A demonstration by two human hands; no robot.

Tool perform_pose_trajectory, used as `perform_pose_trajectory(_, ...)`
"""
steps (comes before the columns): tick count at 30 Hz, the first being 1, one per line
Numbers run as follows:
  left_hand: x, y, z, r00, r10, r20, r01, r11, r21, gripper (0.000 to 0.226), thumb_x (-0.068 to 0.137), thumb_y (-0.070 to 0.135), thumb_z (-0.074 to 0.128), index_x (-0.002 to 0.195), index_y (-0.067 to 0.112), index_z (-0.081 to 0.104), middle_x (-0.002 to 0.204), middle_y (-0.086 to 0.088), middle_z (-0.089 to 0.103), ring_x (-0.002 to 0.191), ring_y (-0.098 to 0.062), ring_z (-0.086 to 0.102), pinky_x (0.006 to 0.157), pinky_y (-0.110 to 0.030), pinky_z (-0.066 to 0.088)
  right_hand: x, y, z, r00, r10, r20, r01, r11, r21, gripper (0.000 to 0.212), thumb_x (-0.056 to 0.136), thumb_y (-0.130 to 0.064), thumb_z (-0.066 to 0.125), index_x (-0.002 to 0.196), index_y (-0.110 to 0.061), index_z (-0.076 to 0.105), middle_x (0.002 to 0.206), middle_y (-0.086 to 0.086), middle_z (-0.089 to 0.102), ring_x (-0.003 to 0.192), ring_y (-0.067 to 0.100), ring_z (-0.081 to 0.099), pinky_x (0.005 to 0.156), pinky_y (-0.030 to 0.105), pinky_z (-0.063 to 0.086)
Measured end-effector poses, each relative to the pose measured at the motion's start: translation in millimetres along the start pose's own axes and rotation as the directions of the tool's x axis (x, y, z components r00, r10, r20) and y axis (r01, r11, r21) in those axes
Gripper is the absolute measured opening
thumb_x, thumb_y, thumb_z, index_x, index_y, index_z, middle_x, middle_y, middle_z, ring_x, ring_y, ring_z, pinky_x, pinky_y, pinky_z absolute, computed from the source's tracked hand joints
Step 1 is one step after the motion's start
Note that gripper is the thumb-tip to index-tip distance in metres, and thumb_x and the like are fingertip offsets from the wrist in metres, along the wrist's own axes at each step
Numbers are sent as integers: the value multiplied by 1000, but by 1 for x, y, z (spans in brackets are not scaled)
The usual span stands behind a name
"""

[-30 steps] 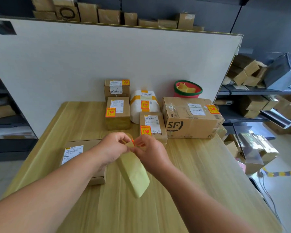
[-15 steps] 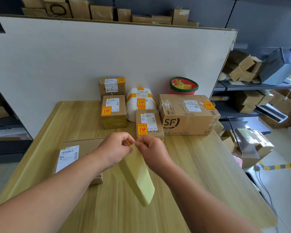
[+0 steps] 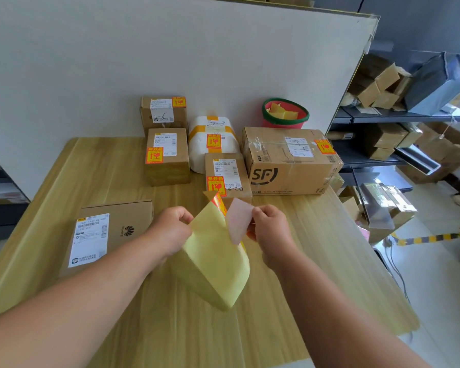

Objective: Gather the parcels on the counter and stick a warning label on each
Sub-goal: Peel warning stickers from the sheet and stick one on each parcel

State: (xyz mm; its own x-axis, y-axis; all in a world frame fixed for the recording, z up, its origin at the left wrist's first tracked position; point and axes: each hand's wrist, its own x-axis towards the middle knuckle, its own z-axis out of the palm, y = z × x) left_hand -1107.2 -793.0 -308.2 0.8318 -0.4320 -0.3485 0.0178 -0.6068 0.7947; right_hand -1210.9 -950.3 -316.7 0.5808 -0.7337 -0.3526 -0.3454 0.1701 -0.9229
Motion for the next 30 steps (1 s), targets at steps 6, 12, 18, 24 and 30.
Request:
perform_pose_trajectory(6, 13, -13, 7, 994, -93, -48, 94, 995, 21, 20, 76, -1, 51, 81, 15, 63, 81, -12, 68, 68, -27, 60, 57, -29, 47, 11, -1, -18, 981, -44, -190, 44, 999, -2, 21, 96, -18, 42, 82, -13, 57, 75, 5, 58, 70, 21, 53, 68, 40, 48)
perform_pose_trajectory(12, 11, -11, 4, 999, 46, -5, -43, 952, 302, 44, 84, 29, 67, 125, 21, 54, 118, -2, 59, 103, -23, 58, 82, -29, 46, 3, 0, 5, 983, -119, -141, 100, 986, -134, 20, 94, -24, 47, 82, -16, 60, 83, 11, 67, 72, 23, 59, 67, 43, 52)
perform_pose_trajectory(18, -5, 0, -6, 907, 409, -104, -383, 901, 205, 1, 82, 24, 67, 83, 24, 66, 90, 5, 65, 85, -14, 59, 71, -25, 44, -12, -8, 59, 986, -163, -41, 155, 976, -155, 18, 92, -23, 52, 77, -20, 61, 75, 5, 67, 66, 21, 60, 58, 38, 49)
perform_pose_trajectory(24, -4, -21, -41, 928, 330, -172, -317, 944, 95, 20, 83, 43, 67, 78, 23, 69, 79, 6, 69, 78, -13, 64, 71, -33, 51, -31, -16, 116, 982, -152, 108, 161, 984, -80, 17, 89, -16, 54, 73, -15, 61, 65, 3, 59, 62, 18, 54, 63, 39, 49)
perform_pose_trajectory(30, -1, -55, -85, 952, 220, -212, -226, 974, -1, 17, 82, 40, 68, 80, 23, 68, 79, 8, 70, 79, -13, 65, 74, -38, 52, -48, -18, 169, 958, -73, 277, 74, 997, 7, 18, 93, -14, 52, 79, -11, 63, 69, 5, 62, 64, 15, 57, 62, 31, 49)
